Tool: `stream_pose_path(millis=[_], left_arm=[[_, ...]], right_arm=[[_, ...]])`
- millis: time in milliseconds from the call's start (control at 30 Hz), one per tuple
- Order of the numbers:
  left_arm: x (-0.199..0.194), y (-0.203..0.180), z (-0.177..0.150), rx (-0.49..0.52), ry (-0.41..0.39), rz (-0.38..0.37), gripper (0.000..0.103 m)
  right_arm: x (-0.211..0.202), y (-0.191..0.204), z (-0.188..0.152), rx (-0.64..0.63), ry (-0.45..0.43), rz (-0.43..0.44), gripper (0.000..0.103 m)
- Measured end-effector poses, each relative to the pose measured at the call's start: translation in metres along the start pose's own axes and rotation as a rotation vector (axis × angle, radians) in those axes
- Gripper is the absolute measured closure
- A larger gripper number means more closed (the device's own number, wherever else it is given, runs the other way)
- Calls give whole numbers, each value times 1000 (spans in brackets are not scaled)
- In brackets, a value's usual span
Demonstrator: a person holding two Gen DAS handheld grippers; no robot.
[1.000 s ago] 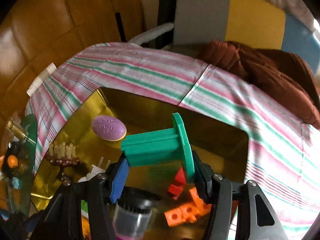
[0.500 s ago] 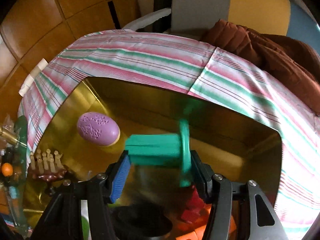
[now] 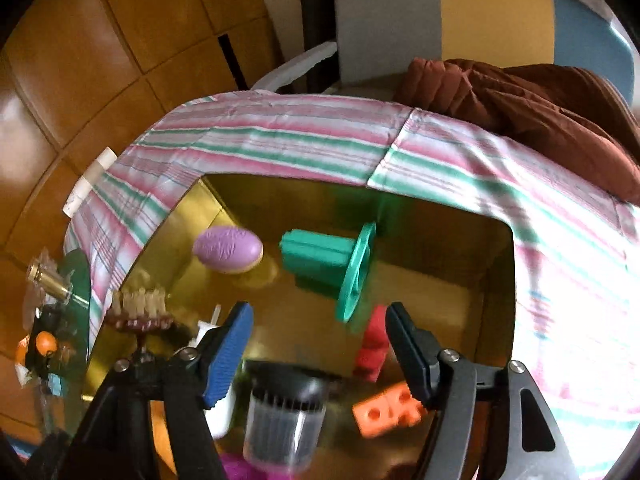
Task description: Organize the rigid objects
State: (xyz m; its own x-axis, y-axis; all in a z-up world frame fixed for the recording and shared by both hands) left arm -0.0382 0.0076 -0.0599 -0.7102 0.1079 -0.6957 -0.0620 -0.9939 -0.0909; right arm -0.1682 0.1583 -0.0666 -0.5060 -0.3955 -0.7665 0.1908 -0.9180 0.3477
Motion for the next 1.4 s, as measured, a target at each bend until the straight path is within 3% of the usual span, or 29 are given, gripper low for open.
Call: stream_pose_path(millis=[467,667,933,1133,1400], left_arm=[[-7,5,3,8,17,46,54],[-12,11,6,-9,21,67,54],[-22,16,11,22,12,184,54],[-31,20,18,26,-5,239,54],[-33,25,22,29,54,287,54]], right_arm=[[-38,15,-45,43,-11,0,27],[-50,23,-58,37,-17,-41,21],[-67,30,-74,40,-52,-72,16],[-83,38,-81,44,-91,-95,5],[-95,49,-81,51,-120,-131,0]])
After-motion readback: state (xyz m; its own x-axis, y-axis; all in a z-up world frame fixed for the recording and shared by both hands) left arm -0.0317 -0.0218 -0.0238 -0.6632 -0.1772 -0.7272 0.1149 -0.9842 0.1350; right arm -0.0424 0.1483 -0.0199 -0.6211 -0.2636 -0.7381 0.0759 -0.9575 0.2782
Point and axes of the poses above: each gripper's, at about its wrist camera, not at the fingertips, and x roughly the way its jaws point, y to its left, z to its top, the point moved 3 cm from there along x, roughly the way its jaws point, and after that the axes turned 11 degrees about z, right-handed, at the moved point
